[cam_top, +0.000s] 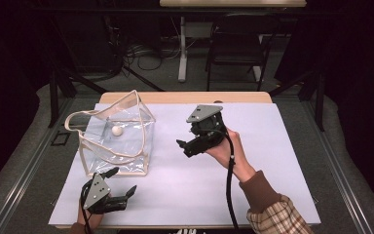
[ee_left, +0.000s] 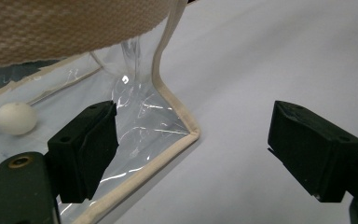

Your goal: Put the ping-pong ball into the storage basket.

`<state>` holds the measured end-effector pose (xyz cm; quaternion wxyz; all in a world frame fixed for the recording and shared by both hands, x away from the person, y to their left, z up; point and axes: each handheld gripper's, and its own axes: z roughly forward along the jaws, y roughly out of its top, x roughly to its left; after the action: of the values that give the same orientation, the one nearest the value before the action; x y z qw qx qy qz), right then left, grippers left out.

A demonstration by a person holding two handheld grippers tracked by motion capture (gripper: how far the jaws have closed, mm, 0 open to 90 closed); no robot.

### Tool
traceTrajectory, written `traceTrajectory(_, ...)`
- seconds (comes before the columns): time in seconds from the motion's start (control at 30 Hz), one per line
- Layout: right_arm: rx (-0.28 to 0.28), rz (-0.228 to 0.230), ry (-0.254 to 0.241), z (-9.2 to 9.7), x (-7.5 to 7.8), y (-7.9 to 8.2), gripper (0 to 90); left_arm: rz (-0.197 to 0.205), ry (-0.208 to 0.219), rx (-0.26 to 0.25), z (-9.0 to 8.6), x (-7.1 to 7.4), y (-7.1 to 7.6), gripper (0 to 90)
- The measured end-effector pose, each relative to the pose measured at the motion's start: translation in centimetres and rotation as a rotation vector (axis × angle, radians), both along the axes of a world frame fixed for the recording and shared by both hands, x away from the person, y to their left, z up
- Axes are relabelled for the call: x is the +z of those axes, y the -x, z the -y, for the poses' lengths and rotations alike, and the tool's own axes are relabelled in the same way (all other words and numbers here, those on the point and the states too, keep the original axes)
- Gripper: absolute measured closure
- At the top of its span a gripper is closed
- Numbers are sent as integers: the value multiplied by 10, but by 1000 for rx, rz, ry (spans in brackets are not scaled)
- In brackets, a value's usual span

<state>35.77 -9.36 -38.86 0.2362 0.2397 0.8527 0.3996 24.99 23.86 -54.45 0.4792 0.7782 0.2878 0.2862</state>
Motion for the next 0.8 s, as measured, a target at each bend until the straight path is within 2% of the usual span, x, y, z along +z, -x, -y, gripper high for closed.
traceTrajectory(0.33, -34, 4, -21, 27, -14, 11, 0, -1, -2, 2, 0, 0, 0, 160)
traceTrajectory(0.8, -71, -4, -39, 50, -36, 21, 1, 0, -3, 2, 0, 0, 0, 160)
